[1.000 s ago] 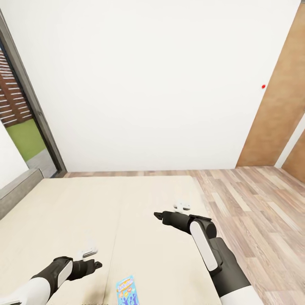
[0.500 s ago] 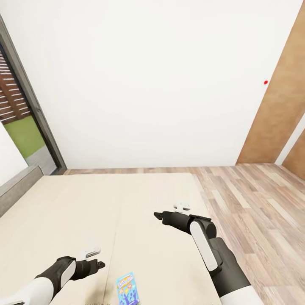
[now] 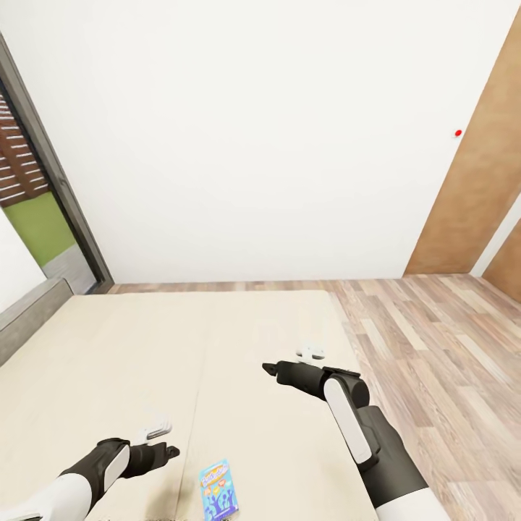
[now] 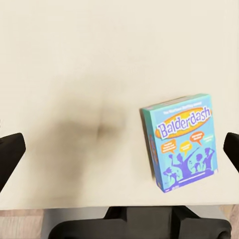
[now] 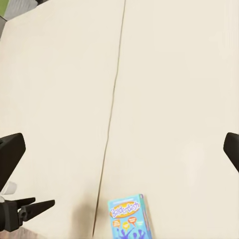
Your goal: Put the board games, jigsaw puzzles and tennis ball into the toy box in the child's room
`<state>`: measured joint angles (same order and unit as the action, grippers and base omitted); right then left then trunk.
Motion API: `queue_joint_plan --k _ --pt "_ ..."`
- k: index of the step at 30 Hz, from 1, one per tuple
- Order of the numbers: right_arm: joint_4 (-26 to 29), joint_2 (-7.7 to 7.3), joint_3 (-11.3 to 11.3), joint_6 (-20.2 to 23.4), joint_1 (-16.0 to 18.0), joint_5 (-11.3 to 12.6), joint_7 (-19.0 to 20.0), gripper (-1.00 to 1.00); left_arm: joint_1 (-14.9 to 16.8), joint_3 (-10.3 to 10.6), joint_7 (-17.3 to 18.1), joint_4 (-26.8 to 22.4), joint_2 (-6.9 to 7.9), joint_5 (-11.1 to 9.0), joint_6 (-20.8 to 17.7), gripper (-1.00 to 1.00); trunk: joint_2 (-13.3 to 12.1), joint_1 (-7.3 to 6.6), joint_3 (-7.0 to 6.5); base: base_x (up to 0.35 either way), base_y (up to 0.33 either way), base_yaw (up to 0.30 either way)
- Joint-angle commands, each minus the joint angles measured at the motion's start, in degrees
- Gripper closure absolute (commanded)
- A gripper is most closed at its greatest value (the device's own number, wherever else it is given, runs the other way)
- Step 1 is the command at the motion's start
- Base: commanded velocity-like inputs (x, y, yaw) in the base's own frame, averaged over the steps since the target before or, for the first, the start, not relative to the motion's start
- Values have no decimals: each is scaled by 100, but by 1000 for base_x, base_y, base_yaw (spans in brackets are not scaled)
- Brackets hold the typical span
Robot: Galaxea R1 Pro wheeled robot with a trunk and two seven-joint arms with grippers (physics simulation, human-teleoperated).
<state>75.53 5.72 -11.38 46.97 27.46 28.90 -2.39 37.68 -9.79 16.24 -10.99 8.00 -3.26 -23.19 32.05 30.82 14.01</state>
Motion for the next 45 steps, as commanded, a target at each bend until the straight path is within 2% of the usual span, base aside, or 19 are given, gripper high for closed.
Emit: queue_joint_plan --k 1,16,19,26,29,34,39,45 --pt "5 2 -5 23 5 28 -25 -100 2 -23 8 -9 0 -31 -44 -100 9 2 19 0 0 0" --pt "14 3 -28 23 5 20 -25 -100 2 -76 138 -9 22 -93 -93 -100 9 2 160 0 0 0" --pt "14 1 -29 23 5 20 -25 -100 7 -84 364 -9 29 -100 -101 -100 9 2 188 0 0 0" --pt "14 0 -30 23 5 20 -25 -100 15 -60 1239 -9 58 -74 -106 -100 9 2 254 0 0 0" --pt "14 0 -31 23 5 20 -25 -100 27 -53 1432 -9 75 -71 -108 -100 9 2 282 0 0 0" --pt "14 0 -25 23 5 20 -25 -100 57 -63 1538 -18 86 -80 -235 -100 9 2 329 0 0 0" --pt "16 0 -21 18 1 20 -25 -100 70 -66 1624 -64 88 -86 -650 -100 9 2 376 0 0 0" --pt "59 0 3 16 -3 20 -25 -100 72 -39 1656 -71 84 -60 -628 -100 9 2 432 0 0 0"
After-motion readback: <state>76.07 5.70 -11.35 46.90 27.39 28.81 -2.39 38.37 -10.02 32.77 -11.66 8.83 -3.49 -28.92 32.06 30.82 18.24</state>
